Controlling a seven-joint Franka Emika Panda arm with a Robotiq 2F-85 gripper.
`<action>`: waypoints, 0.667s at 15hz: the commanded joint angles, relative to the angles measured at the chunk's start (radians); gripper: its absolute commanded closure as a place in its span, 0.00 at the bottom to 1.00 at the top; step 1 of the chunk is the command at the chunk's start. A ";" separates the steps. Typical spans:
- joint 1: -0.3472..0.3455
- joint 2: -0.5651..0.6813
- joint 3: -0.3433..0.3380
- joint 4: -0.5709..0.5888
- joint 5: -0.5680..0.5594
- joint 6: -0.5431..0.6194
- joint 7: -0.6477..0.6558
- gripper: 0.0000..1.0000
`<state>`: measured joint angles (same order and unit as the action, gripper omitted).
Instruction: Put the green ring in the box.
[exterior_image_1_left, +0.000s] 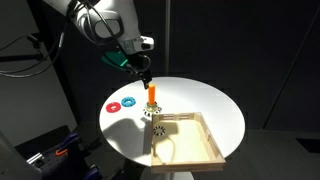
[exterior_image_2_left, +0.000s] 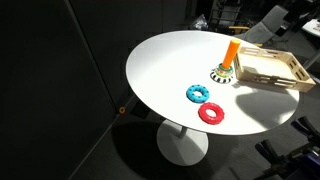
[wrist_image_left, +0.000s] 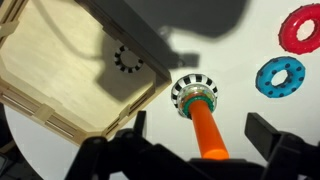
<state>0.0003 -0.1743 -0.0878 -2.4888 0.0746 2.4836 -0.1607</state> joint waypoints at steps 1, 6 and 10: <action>0.009 0.079 0.003 0.014 0.081 0.082 -0.039 0.00; -0.003 0.099 0.020 0.001 0.074 0.094 -0.016 0.00; -0.001 0.109 0.019 -0.001 0.087 0.110 -0.025 0.00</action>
<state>0.0075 -0.0762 -0.0786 -2.4886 0.1488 2.5799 -0.1784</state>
